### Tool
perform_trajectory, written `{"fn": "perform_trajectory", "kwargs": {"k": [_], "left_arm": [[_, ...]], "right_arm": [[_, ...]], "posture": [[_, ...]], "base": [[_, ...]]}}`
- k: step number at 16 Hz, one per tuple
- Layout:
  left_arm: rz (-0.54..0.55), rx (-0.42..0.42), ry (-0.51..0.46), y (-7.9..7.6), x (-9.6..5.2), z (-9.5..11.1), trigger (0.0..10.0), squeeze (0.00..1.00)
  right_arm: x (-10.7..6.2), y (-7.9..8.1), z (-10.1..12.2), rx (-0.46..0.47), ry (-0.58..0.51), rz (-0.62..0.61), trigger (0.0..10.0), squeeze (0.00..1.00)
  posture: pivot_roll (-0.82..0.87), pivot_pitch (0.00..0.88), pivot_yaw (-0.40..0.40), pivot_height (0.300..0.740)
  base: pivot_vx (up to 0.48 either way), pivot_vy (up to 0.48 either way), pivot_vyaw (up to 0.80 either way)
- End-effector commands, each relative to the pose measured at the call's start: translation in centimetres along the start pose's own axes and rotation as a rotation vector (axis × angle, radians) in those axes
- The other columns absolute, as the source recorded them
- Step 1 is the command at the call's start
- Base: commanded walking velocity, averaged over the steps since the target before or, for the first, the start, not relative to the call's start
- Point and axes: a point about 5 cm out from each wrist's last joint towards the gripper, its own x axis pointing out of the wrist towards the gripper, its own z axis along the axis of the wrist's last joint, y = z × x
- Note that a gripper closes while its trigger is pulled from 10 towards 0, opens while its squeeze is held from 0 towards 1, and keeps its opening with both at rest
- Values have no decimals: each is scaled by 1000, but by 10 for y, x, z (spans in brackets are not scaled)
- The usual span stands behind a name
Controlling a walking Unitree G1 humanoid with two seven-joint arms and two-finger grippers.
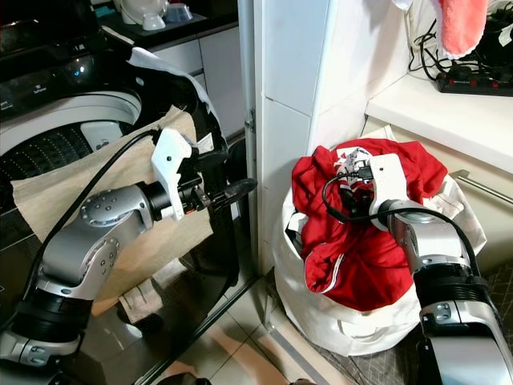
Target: Clothes washing
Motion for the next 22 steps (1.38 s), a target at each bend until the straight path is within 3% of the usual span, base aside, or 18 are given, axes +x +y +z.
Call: {"fn": "perform_trajectory", "kwargs": {"k": [1, 9, 15, 20, 22], "left_arm": [[36, 8, 7, 4, -3, 0, 10000, 0], [49, 2, 13, 4, -1, -1, 10000, 0], [23, -12, 9, 3, -5, -2, 10000, 0], [7, -27, -48, 4, -9, 3, 10000, 0], [-2, 0, -99, 3, -12, 11, 10000, 0]], "right_arm": [[2, 4, 6, -8, -17, 18, 0, 0], [1, 4, 5, 56, -37, 25, 0, 0], [-8, -3, 24, 64, -115, 20, 0, 0], [-41, -8, 67, 63, -291, 75, 0, 0], [-65, -9, 100, 82, -425, 132, 0, 0]], "posture": [[-32, 0, 60, 740], [-43, 0, 66, 740], [-43, 0, 55, 740], [-51, 0, 49, 740], [-57, 0, 44, 740]], "base": [[0, 0, 0], [0, 0, 0], [0, 0, 0], [0, 0, 0], [0, 0, 0]]}}
